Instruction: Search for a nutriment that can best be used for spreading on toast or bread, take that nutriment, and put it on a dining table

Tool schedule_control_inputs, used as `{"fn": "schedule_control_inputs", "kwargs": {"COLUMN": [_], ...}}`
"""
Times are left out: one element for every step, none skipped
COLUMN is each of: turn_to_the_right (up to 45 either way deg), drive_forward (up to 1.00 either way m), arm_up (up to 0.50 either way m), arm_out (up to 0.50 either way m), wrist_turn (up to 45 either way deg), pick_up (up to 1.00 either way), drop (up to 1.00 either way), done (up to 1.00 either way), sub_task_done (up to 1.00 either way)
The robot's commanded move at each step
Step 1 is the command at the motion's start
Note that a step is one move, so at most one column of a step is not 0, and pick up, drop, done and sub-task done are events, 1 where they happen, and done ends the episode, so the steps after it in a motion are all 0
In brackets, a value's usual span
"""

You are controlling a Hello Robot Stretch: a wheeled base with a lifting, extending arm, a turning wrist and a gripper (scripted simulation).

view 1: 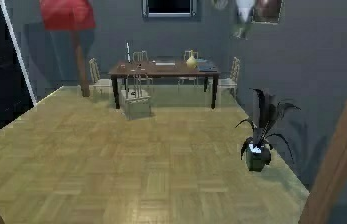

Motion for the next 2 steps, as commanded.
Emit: {"fn": "schedule_control_inputs", "kwargs": {"turn_to_the_right": [0.0, 0.0], "drive_forward": [1.0, 1.0], "arm_up": [0.0, 0.0], "arm_out": [0.0, 0.0], "wrist_turn": [0.0, 0.0], "pick_up": [0.0, 0.0], "drop": [0.0, 0.0], "done": [0.0, 0.0], "sub_task_done": [0.0, 0.0]}}
